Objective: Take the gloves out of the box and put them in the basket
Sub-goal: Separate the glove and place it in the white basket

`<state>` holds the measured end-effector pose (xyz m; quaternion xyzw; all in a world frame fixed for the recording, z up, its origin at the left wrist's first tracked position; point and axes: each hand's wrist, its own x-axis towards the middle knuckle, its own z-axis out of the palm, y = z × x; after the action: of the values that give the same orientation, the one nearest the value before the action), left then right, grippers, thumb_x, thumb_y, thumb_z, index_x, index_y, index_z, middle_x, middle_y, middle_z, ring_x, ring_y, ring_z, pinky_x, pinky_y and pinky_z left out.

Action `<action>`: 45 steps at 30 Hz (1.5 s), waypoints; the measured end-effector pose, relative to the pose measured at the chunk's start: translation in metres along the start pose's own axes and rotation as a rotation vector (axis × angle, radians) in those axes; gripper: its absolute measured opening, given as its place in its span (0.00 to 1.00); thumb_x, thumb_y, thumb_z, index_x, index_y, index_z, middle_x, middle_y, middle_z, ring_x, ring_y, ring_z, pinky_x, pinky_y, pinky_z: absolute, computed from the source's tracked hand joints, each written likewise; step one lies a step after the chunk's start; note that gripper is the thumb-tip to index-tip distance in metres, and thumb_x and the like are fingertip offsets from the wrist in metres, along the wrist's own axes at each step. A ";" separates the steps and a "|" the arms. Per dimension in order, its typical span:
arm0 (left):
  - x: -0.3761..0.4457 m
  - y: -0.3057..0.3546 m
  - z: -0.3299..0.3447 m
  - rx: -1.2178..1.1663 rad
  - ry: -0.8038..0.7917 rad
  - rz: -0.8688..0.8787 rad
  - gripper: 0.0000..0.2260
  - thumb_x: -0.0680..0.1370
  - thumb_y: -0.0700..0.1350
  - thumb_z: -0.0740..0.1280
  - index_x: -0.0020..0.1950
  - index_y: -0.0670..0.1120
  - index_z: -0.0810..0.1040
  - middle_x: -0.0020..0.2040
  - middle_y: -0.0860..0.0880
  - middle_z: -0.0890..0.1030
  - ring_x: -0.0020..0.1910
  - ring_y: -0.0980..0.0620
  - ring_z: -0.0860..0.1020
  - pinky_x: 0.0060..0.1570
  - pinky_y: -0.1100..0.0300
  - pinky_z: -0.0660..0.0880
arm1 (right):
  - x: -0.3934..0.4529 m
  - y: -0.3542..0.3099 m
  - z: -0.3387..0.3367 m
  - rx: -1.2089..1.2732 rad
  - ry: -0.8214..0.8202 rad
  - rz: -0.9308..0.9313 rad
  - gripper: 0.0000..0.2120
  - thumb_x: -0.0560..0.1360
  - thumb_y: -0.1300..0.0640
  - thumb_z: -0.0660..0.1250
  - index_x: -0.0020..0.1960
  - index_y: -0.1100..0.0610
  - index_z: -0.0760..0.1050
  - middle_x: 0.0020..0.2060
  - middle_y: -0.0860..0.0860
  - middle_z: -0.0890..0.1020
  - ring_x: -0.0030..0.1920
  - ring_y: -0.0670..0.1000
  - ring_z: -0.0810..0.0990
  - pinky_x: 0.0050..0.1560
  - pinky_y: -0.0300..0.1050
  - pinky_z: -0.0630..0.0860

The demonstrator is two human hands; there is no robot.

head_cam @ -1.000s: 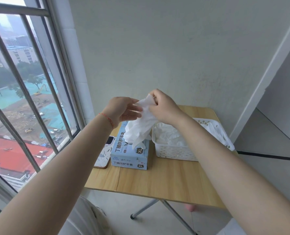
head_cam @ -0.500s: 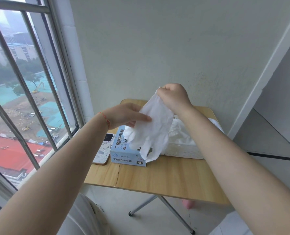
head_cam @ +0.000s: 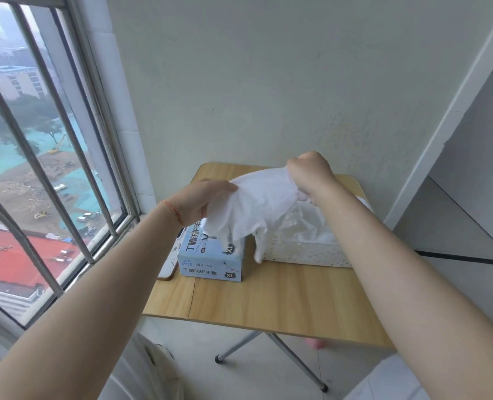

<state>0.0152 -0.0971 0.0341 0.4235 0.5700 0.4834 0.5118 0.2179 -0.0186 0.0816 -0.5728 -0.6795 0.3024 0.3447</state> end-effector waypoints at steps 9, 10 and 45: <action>0.065 0.031 0.061 0.708 0.063 0.036 0.10 0.77 0.50 0.69 0.37 0.48 0.78 0.29 0.53 0.72 0.22 0.56 0.71 0.24 0.68 0.68 | 0.032 0.077 -0.037 0.179 -0.114 0.297 0.04 0.74 0.66 0.59 0.46 0.60 0.72 0.39 0.57 0.75 0.30 0.54 0.75 0.29 0.41 0.74; 0.073 0.032 0.073 0.776 0.049 0.044 0.09 0.77 0.50 0.69 0.40 0.47 0.80 0.30 0.53 0.75 0.24 0.57 0.74 0.25 0.67 0.69 | 0.035 0.087 -0.043 0.182 -0.106 0.326 0.04 0.75 0.65 0.59 0.47 0.60 0.72 0.40 0.56 0.74 0.27 0.54 0.74 0.26 0.39 0.74; 0.079 -0.027 0.130 1.290 -0.072 0.375 0.29 0.75 0.69 0.61 0.73 0.59 0.66 0.75 0.54 0.65 0.74 0.51 0.64 0.73 0.49 0.56 | 0.034 0.126 -0.036 -0.759 0.203 -0.233 0.06 0.79 0.60 0.58 0.54 0.60 0.68 0.48 0.56 0.73 0.39 0.57 0.75 0.27 0.43 0.60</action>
<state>0.1358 -0.0096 -0.0070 0.7522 0.6440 0.1120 0.0824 0.3157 0.0354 0.0048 -0.6054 -0.7657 -0.0688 0.2059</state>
